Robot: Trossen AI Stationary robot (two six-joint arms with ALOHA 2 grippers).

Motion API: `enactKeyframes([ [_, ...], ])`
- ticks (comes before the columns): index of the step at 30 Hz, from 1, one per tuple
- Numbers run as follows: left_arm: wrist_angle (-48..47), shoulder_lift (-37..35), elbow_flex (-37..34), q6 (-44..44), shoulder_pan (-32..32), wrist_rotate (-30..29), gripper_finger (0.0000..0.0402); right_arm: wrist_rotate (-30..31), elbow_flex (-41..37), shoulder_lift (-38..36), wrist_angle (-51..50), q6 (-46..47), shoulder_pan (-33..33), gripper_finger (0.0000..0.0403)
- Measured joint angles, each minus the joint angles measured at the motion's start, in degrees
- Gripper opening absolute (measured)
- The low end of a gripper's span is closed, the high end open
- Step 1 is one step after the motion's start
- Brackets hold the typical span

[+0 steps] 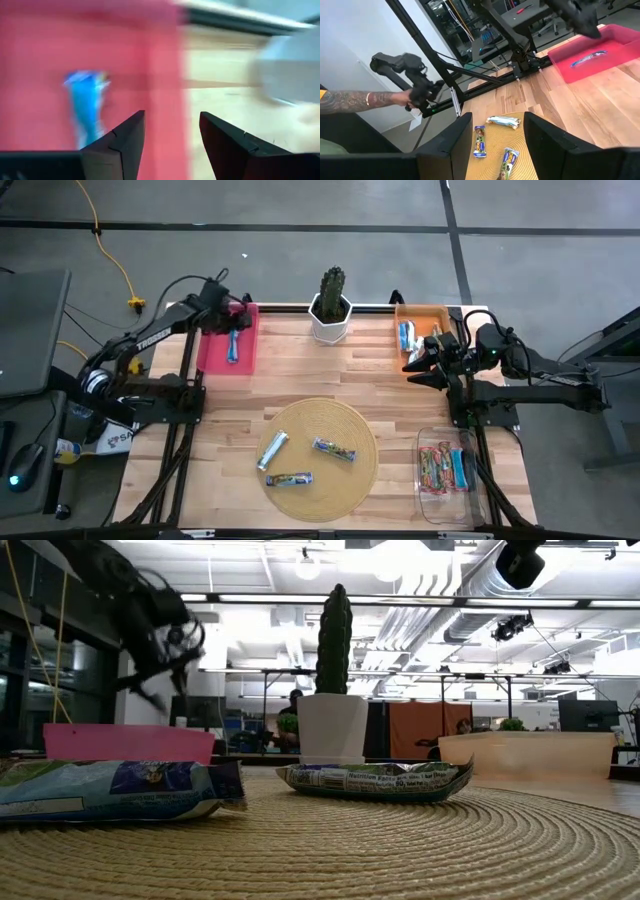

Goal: Pick and place Granola Bars by type
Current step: Put the yellow granola bar into the orange bin

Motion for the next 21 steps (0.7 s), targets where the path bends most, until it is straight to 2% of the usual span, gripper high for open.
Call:
enactKeyframes([
  [4, 2.19, -4.72, 2.34, 7.09, 0.02, 11.0, 0.0186, 0.0, 0.0, 0.0, -0.02, 0.02, 0.0, 0.0161],
  [6, 2.69, -7.68, 3.52, 8.15, -0.02, 16.54, 0.0186, 0.0, 0.0, 0.0, -0.01, 0.02, 0.0, 0.0161],
  [10, 2.38, -14.67, 4.13, 7.55, -0.55, 23.98, 0.0186, 0.0, 0.0, 0.0, -0.01, 0.02, 0.0, 0.0161],
  [16, 1.61, -26.14, 4.13, 2.12, -6.59, 25.23, 0.0186, 0.0, 0.0, 0.0, -0.02, -0.09, 0.0, 0.0161],
  [21, 1.8, -33.34, 4.13, -3.38, -14.6, 19.6, 0.0186, -0.02, 0.0, 0.0, -0.02, -0.04, 0.0, 0.0161],
])
